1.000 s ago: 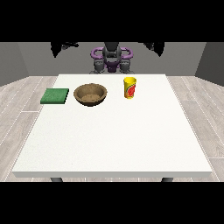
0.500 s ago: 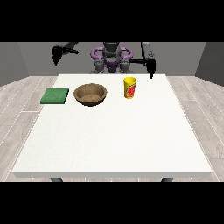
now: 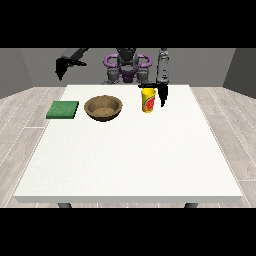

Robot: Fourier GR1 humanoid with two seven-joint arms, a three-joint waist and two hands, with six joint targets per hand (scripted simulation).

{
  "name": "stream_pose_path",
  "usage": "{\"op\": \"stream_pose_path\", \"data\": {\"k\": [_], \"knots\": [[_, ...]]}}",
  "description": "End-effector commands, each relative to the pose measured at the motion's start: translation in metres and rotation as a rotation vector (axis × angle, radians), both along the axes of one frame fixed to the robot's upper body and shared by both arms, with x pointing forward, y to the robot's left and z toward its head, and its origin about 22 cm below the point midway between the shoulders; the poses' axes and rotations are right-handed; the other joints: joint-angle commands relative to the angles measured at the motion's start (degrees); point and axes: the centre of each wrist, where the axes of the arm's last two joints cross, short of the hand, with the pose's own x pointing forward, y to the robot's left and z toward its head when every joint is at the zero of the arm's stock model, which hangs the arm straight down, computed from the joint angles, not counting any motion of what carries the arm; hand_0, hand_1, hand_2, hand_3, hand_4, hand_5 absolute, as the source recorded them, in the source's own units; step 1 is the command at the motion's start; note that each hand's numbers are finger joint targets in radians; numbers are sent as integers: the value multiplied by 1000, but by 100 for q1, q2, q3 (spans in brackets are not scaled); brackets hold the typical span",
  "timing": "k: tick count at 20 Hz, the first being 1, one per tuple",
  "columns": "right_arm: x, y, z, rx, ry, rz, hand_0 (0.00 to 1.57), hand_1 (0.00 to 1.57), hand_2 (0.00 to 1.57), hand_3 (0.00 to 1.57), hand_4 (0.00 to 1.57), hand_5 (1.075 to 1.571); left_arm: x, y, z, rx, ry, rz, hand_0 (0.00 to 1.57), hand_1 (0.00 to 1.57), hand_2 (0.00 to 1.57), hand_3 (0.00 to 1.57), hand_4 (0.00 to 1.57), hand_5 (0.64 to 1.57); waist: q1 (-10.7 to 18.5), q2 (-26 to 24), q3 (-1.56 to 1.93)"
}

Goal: Pick the cup and pour the ball into the bowl, then pick the bowl and place it on the pad

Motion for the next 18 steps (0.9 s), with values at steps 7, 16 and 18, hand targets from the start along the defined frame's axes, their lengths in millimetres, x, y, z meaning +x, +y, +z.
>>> {"op": "stream_pose_path", "data": {"k": [7, 16, 18], "knots": [[6, 8, -21, 6, -81, 18, 0, 0, 0, 0, 0, 1571, 31, 11, -8, 11, -72, 30, 0, 0, 0, 0, 0, 1521, -52, 548, 1], [23, -7, -1, -19, -60, -4, 0, 0, 0, 0, 0, 1570, 35, -23, -18, 195, -27, 47, 1018, 1018, 1101, 888, 1467, 776, -154, 396, 8], [20, -13, 8, -11, -134, 41, 0, 0, 0, 0, 0, 1570, 14, -11, -41, 307, -90, 139, 1286, 1286, 1571, 1571, 1403, 1268, -398, 856, 6]]}}
